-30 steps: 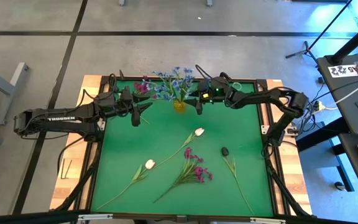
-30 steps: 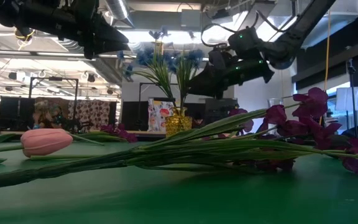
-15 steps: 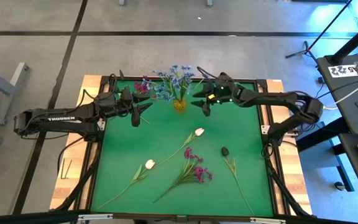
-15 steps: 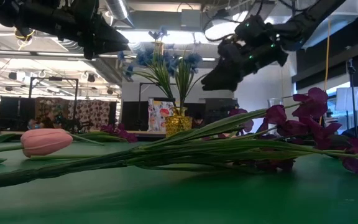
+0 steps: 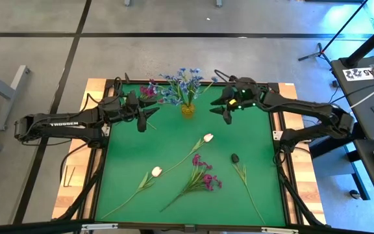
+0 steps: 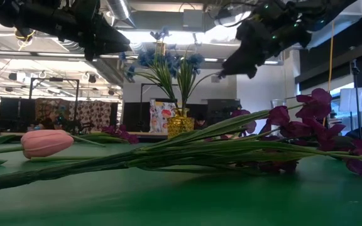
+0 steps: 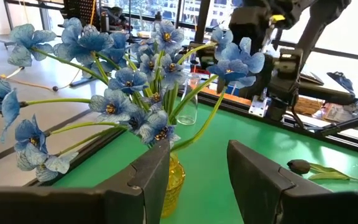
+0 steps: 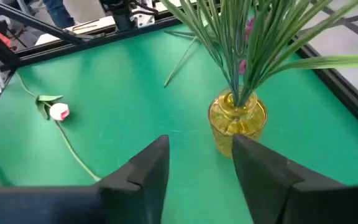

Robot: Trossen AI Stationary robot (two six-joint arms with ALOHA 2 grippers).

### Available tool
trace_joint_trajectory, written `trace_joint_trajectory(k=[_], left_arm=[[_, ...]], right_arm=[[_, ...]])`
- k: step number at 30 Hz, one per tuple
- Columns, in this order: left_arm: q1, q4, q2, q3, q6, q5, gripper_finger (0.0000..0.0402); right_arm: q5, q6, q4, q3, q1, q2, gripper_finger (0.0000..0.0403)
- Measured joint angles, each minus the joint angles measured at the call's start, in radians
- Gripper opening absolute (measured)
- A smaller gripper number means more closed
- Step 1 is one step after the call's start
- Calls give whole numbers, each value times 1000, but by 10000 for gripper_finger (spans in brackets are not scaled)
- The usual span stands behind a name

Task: Sort flowers into vase by color
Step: Put the bottom black flower into the transparent vase

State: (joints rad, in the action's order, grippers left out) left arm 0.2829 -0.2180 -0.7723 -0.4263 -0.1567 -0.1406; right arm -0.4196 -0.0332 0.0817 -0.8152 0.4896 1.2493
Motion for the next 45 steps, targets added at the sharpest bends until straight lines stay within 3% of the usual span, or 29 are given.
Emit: trace_joint_trajectory(k=[6,11,18,26,30,40,45], left_arm=[[0,0,0,0,0,0,156],[0,-1,0,0,0,0,156],[-1,0,0,0,0,0,156],[-12,0,0,0,0,1,156],[-11,-1,0,0,0,1,156],[-11,4,0,0,0,1,156],[-11,6,0,0,1,1,156]], right_arm=[[54,18,-2,73,-53,-136,91],[147,28,-22,133,-168,-254,48],[298,38,13,167,-356,-387,33],[368,217,253,174,-475,-411,34],[354,306,340,176,-497,-399,62],[308,518,381,174,-559,-361,248],[252,691,457,174,-615,-318,292]])
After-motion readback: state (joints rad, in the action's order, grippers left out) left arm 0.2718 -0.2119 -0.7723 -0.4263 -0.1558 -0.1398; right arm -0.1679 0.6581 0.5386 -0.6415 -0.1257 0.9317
